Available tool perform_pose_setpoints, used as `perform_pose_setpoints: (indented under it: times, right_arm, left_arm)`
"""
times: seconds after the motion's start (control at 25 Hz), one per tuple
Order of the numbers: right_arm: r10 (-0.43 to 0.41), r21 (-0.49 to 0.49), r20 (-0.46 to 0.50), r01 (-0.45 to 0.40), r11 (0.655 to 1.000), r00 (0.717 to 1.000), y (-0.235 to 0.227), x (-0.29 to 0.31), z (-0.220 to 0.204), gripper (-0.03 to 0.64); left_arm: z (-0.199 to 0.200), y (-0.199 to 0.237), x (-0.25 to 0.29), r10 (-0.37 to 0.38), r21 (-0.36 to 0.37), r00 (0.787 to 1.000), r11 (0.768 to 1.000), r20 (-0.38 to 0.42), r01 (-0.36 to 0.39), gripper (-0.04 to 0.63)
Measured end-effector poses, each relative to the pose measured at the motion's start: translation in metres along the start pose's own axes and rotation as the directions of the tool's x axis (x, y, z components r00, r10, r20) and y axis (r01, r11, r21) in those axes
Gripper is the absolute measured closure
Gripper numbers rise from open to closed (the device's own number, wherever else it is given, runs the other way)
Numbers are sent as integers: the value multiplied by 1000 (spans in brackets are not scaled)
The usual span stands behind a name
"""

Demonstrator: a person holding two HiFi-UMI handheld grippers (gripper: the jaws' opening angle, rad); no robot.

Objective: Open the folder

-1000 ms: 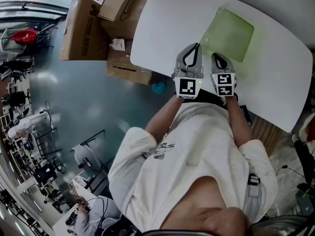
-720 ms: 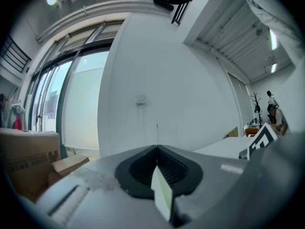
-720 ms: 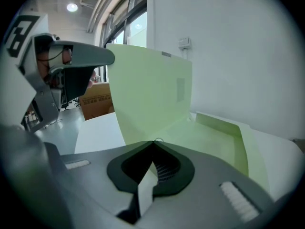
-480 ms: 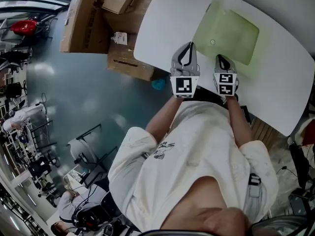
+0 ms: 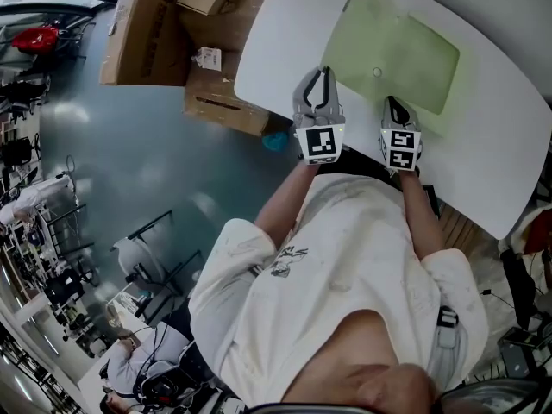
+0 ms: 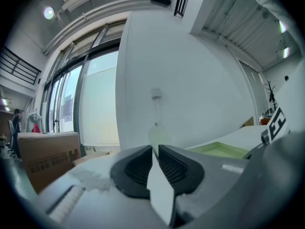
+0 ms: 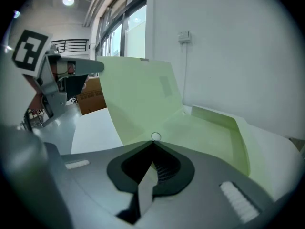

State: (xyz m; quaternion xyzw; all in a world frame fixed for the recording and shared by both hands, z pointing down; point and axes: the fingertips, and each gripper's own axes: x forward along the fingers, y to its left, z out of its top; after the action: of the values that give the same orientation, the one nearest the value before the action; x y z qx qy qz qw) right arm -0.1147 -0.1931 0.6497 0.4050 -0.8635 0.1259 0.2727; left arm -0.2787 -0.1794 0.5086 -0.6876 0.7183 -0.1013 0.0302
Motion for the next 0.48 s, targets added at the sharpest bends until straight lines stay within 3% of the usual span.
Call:
perform_pose_setpoints:
  times: [0.16, 0.36, 0.48]
  right_arm:
    - [-1, -7, 4, 1, 1000, 1000, 0, 1, 1, 615]
    - [-6, -9, 2, 6, 1000, 1000, 0, 4, -1, 615]
    - [-7, -9, -1, 7, 1000, 1000, 2, 3, 0, 615]
  left_arm:
    - [-11, 16, 4, 52, 12, 998, 999, -25, -52, 535]
    - [-29, 31, 12, 85, 78, 995, 994, -49, -81, 501]
    - [-51, 41, 11, 118, 68, 989, 991, -88, -112, 488]
